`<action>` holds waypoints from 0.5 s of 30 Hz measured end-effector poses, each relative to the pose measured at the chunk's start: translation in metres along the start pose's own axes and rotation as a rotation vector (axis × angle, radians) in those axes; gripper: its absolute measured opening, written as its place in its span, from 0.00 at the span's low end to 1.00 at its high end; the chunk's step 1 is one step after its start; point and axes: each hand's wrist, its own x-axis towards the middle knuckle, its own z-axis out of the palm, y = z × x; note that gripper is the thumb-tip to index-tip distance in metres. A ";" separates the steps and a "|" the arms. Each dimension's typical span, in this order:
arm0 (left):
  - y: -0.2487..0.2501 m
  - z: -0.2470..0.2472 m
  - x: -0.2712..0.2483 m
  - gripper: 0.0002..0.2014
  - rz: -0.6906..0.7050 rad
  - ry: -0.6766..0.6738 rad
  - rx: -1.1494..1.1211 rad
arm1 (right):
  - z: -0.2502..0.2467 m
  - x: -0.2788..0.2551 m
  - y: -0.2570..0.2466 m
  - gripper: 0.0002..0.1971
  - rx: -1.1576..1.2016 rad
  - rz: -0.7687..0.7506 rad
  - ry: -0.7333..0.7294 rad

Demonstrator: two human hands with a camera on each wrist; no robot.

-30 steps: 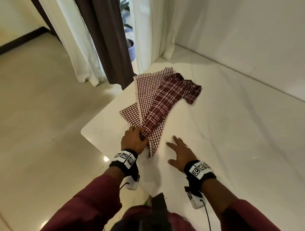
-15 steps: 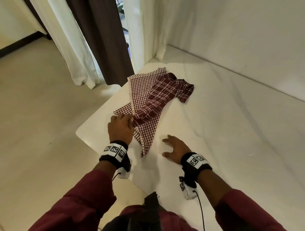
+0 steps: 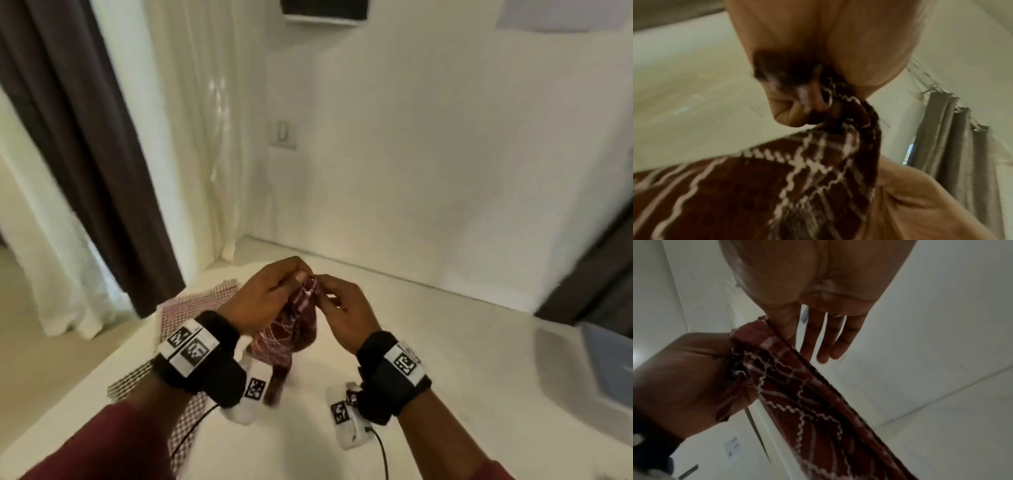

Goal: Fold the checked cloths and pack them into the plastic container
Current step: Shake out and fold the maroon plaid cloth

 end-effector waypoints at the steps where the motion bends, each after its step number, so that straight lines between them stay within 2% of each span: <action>1: 0.016 0.010 0.013 0.11 0.025 -0.054 0.000 | -0.021 -0.008 -0.006 0.10 0.014 -0.012 0.027; 4: 0.059 0.043 0.051 0.11 0.113 -0.205 0.018 | -0.081 -0.038 -0.019 0.09 0.062 -0.015 0.125; 7: 0.098 0.078 0.080 0.11 0.184 -0.318 0.070 | -0.130 -0.067 -0.025 0.07 -0.045 -0.028 0.226; 10: 0.131 0.096 0.101 0.09 0.215 -0.359 0.201 | -0.173 -0.082 -0.025 0.08 -0.188 0.005 0.327; 13: 0.150 0.108 0.119 0.15 0.234 -0.394 0.271 | -0.214 -0.090 -0.025 0.07 -0.332 0.037 0.388; 15: 0.154 0.111 0.129 0.17 0.316 -0.382 0.480 | -0.236 -0.091 -0.029 0.07 -0.423 0.008 0.397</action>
